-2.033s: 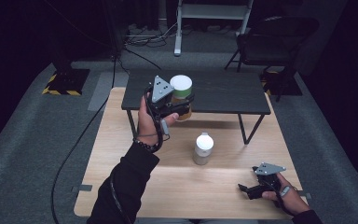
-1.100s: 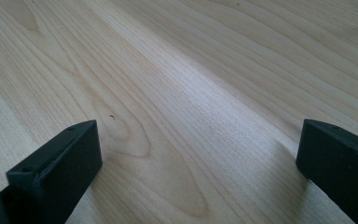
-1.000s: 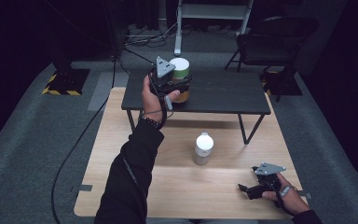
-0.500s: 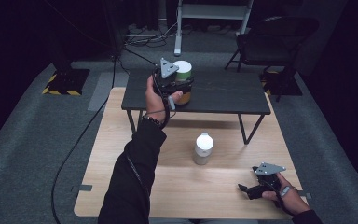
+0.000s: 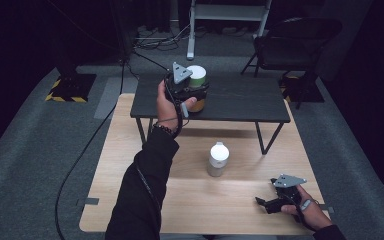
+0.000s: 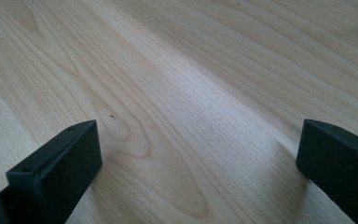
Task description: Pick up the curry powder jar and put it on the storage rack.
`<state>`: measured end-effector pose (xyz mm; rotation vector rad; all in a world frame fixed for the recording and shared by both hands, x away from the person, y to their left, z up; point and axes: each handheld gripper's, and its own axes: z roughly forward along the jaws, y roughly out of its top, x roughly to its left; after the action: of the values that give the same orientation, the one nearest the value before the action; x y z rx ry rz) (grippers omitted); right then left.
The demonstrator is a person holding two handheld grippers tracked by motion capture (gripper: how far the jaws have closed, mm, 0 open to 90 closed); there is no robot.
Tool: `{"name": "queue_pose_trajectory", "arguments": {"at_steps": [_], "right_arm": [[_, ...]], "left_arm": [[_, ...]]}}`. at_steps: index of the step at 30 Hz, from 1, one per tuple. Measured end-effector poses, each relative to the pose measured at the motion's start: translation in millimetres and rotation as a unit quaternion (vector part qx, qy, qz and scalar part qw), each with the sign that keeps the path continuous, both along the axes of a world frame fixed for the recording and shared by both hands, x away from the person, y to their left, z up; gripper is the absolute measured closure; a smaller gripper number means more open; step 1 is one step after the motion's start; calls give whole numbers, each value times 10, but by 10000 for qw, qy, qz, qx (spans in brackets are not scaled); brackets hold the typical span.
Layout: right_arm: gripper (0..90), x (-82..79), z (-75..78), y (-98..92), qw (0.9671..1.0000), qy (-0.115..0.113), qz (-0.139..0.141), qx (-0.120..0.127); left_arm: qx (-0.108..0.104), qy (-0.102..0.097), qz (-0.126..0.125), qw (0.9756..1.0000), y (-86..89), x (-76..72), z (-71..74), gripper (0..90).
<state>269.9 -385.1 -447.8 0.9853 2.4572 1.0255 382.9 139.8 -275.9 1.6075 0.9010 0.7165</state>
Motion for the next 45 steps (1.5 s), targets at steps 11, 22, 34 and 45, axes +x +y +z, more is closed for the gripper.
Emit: {"name": "queue_pose_trajectory", "arguments": {"at_steps": [11,22,34,45], "right_arm": [[0,0,0,0,10000,1,-1,1],[0,0,0,0,10000,0,-1,0],[0,0,0,0,10000,1,-1,1],[0,0,0,0,10000,0,1,-1]], "left_arm": [[17,-86,188,9998,-51,-54,-68,49],[237,-357,242,9988,-59,-226,-81,29],[548,-468,232,9971,-39,-417,-188,9],[777,-563,67,9954,49,-631,-307,8]]}}
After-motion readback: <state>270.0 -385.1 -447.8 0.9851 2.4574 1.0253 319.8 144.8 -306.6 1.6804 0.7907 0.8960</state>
